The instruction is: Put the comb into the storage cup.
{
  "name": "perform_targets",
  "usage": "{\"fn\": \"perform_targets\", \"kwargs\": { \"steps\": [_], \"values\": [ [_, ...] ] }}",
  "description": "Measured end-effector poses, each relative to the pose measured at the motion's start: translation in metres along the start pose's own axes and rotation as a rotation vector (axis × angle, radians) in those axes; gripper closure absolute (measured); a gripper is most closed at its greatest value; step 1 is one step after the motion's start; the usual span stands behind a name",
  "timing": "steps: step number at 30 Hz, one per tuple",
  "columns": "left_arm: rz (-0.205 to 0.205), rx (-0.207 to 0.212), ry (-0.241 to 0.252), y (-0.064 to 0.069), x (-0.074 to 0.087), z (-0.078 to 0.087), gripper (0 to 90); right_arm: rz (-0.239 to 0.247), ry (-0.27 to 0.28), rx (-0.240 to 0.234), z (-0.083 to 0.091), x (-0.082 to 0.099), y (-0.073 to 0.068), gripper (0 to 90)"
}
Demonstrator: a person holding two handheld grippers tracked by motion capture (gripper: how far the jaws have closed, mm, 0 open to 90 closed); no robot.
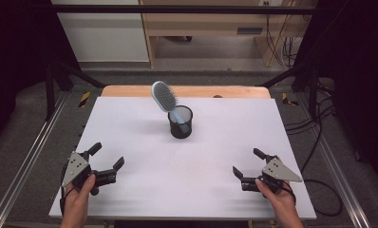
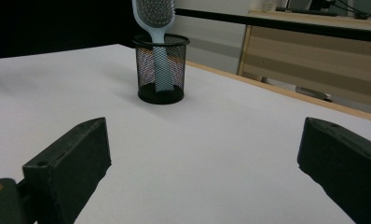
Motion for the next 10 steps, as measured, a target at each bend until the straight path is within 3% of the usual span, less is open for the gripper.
{"fn": "perform_targets", "kwargs": {
  "steps": [5, 10],
  "values": [
    [0.007, 0.01, 0.001, 0.0031, -0.0004, 0.0032, 2.0, -0.006, 0.005, 0.0, -0.001, -0.0017, 0.0005, 2.6],
    [0.022, -0.011, 0.002, -0.005, -0.0011, 0.0049, 2.0, -0.017, 0.006, 0.009, 0.0001, -0.0024, 0.0017, 2.5]
  ]
}}
Point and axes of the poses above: each handheld gripper's, and its own axes: z roughly backward along the jaws, x roughly out of its underside, y roughly to its right, the point moved 8 cm from there along -z, roughly forward along the jaws, and after that the axes turned 10 degrees about -x, right-handed, at the moved point
